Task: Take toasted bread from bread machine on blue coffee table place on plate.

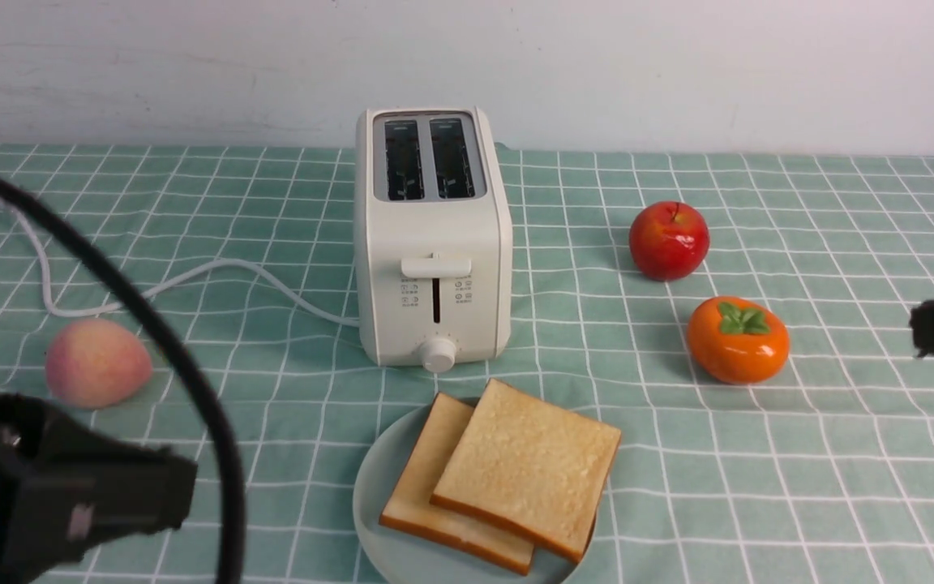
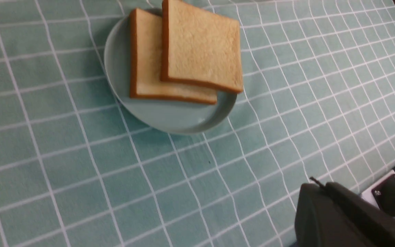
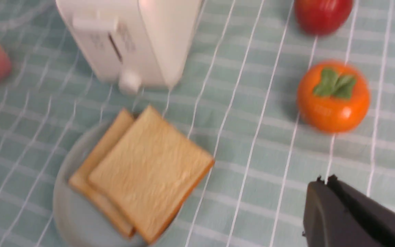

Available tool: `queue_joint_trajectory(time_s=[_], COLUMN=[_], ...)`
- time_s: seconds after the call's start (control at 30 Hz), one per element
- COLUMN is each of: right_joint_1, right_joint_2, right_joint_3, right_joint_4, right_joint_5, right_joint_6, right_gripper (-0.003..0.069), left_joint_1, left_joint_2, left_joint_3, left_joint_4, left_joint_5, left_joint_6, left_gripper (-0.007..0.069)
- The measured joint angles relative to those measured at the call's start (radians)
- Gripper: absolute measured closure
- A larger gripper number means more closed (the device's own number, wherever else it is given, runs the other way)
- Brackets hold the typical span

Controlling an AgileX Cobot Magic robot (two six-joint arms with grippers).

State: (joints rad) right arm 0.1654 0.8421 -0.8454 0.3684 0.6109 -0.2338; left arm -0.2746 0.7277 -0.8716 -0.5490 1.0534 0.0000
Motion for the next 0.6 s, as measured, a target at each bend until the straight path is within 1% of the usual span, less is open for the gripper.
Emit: queue_joint_trajectory(time_s=[0.03, 0.07, 0.1, 0.13, 0.17, 0.23, 0.3, 0.37, 0.43, 0.53, 0.6], right_joint_1=[0.0, 0.0, 0.0, 0.0, 0.0, 0.0, 0.0, 0.0, 0.0, 0.0, 0.0], right_joint_2=[-0.043, -0.066, -0.154, -0.197, -0.257, -0.334, -0.389, -0.442, -0.481, -0.505, -0.506], right_joint_3=[0.044, 0.067, 0.165, 0.216, 0.293, 0.401, 0.488, 0.575, 0.645, 0.696, 0.715], right_joint_4=[0.007, 0.009, 0.033, 0.048, 0.068, 0.081, 0.081, 0.058, 0.025, 0.0, -0.004], right_joint_5=[-0.099, -0.12, -0.302, -0.36, -0.482, -0.587, -0.652, -0.671, -0.669, -0.66, -0.66], right_joint_6=[-0.002, -0.003, -0.004, -0.004, -0.006, -0.007, -0.011, -0.021, -0.031, -0.034, -0.034], right_gripper=[0.0678, 0.0678, 0.0678, 0.0678, 0.0678, 0.0678, 0.0676, 0.0676, 0.0674, 0.0673, 0.0669], left_joint_1=[0.0, 0.0, 0.0, 0.0, 0.0, 0.0, 0.0, 0.0, 0.0, 0.0, 0.0], left_joint_2=[-0.026, -0.033, -0.101, -0.135, -0.187, -0.272, -0.348, -0.429, -0.518, -0.577, -0.588], left_joint_3=[0.014, 0.018, 0.058, 0.076, 0.102, 0.135, 0.157, 0.181, 0.207, 0.249, 0.283], left_joint_4=[0.002, 0.002, 0.003, 0.004, 0.004, 0.001, -0.007, -0.01, -0.004, 0.039, 0.081], left_joint_5=[0.017, 0.025, 0.055, 0.069, 0.09, 0.108, 0.11, 0.097, 0.043, -0.097, -0.244], left_joint_6=[-0.01, -0.025, -0.053, -0.063, -0.076, -0.097, -0.117, -0.128, -0.124, -0.089, -0.057], left_gripper=[0.0638, 0.0638, 0.0638, 0.0638, 0.0638, 0.0638, 0.0638, 0.0638, 0.0638, 0.0638, 0.0638])
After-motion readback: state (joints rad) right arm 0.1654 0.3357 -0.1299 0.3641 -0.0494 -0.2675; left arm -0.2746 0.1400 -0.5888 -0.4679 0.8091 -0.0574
